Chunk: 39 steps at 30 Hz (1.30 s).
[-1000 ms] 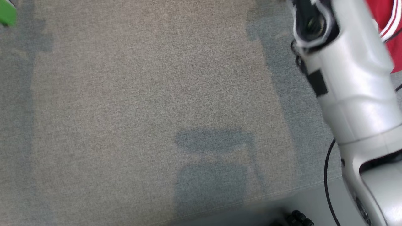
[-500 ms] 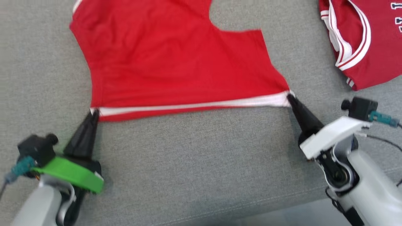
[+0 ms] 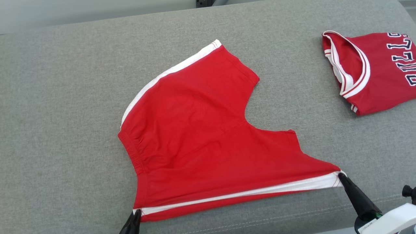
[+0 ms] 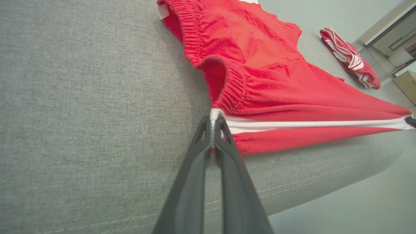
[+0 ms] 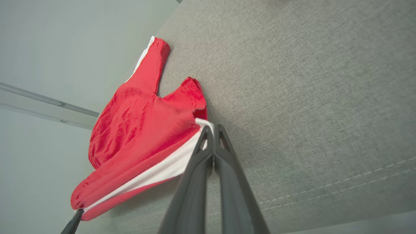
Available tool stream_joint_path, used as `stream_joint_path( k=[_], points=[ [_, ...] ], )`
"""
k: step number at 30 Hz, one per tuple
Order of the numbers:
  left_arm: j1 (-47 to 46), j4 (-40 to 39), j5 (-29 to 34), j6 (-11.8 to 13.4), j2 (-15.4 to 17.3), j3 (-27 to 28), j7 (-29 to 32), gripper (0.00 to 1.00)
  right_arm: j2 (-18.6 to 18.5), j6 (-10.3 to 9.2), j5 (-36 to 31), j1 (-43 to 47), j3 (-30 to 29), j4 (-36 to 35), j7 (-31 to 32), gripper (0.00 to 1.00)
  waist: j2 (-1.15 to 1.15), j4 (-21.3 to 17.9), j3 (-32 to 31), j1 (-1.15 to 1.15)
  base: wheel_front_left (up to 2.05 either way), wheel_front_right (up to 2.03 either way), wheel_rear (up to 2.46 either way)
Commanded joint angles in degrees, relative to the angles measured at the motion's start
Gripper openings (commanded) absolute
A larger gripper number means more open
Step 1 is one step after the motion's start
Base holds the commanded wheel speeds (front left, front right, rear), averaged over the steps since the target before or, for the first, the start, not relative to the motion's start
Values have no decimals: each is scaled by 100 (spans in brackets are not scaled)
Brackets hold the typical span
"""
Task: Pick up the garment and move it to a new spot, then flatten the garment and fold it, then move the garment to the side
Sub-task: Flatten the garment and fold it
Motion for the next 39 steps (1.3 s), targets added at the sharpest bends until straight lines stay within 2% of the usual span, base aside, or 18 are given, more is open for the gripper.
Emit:
stream_joint_path(
  k=[1,6,10,15,20,26,31,38,39],
  points=[
    [-21,-59,-39,70,13,77,10,0,12,-23,52,-6,-149,-118,16,0,49,138,45,1,0,0,0],
    [-474,-503,-243,120,-109,126,277,0,336,-17,-230,-734,-379,-506,427,0,49,248,384,1,0,0,0],
    [-1151,-1027,-279,175,-121,134,685,0,809,-16,-606,-1987,-542,-230,732,0,49,521,832,1,0,0,0],
    [-2151,-1319,-505,359,-307,242,1238,0,1172,-14,-1238,-3721,-534,502,1319,0,49,983,1411,1,0,0,0],
    [-3162,-766,-640,367,-572,236,1537,0,1303,-13,-1869,-5101,-678,1510,1674,0,49,1440,1836,1,0,0,0],
    [-3960,202,-543,390,-798,204,1485,0,1359,-13,-2501,-6141,-594,2708,1675,0,49,1650,1911,1,0,0,0],
    [-4222,758,-595,283,-934,148,1444,0,1381,-13,-2679,-6552,-385,3306,1643,0,49,1705,1873,1,0,0,0],
    [-4287,1063,-594,200,-989,77,1359,0,1249,-13,-2789,-6713,-164,3679,1514,0,49,1680,1754,1,0,0,0],
    [-4280,1085,-589,193,-992,64,1364,0,1244,-13,-2819,-6715,-129,3719,1470,15,49,1665,1732,1,0,0,0]
  ],
)
